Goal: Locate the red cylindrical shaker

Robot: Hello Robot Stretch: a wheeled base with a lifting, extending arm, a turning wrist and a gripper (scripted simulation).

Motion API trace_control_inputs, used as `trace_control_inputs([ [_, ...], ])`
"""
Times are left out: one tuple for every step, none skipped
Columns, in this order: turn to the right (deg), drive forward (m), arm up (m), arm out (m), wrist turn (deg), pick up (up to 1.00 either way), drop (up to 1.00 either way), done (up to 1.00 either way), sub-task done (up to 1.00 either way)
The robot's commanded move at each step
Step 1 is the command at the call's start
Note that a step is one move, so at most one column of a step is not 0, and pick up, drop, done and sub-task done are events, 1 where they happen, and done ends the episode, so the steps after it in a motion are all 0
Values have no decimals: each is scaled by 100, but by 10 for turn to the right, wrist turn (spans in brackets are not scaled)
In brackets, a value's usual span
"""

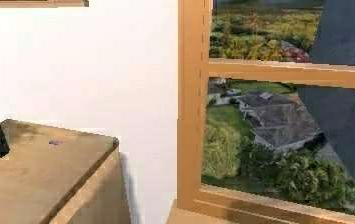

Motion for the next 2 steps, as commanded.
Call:
trace_control_inputs([
  [450,0,0,0,0,0,0,0,0],
  [450,0,0,0,0,0,0,0,0],
])
